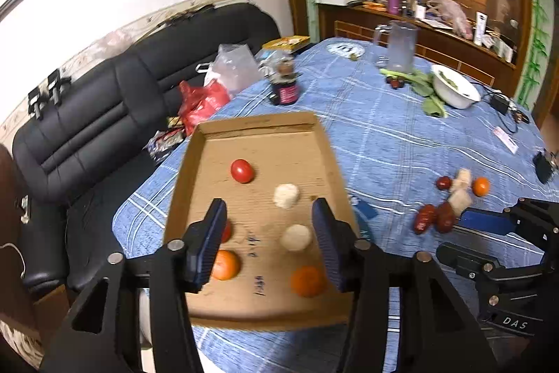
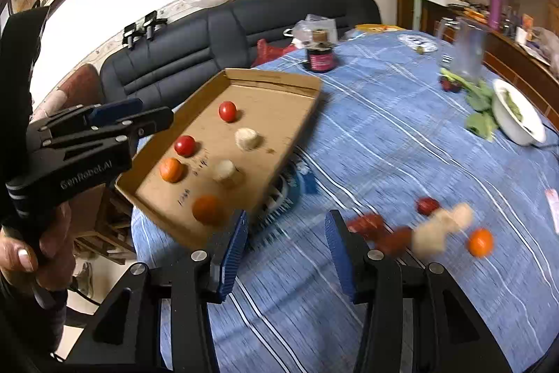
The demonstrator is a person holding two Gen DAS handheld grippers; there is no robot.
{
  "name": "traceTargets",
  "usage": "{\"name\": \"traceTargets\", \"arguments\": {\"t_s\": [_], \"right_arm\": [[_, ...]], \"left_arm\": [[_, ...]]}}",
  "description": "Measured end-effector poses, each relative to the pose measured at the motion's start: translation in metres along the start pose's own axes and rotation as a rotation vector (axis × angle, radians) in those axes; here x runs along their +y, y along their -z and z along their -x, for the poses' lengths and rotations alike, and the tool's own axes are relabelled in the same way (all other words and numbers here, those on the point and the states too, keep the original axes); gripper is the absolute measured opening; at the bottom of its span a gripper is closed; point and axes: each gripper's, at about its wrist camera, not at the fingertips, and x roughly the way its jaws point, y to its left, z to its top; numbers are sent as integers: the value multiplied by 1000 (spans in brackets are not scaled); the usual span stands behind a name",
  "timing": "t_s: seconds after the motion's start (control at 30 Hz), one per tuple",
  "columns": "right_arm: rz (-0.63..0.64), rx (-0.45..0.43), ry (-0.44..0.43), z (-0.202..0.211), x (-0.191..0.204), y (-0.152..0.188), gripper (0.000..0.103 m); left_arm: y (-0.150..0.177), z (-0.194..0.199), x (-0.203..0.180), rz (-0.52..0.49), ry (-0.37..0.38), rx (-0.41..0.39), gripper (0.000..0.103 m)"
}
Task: Organize fruits
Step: 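Lower the tomato and rice cake into the tray and open both grippers, then withdraw both open grippers from the tray toward the dates and orange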
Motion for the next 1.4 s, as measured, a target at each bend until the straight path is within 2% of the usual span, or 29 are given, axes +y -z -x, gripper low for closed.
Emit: {"name": "traceTargets", "arguments": {"t_s": [0.33, 0.9, 1.03, 1.23, 1.4], "right_arm": [[-63, -28, 90, 47, -44, 37, 48], [-157, -54, 147, 83, -88, 80, 48], [-172, -56, 156, 86, -97, 86, 48], [-207, -49, 166, 82, -115, 93, 48], [-231, -48, 176, 73, -133, 92, 48]], "left_arm": [[1, 34, -43, -71, 31, -56, 53], [5, 60, -91, -139, 74, -84, 56], [7, 54, -96, -129, 125, -48, 60], [14, 31, -107, -106, 240, 38, 60], [24, 8, -124, -115, 298, 117, 60]]}}
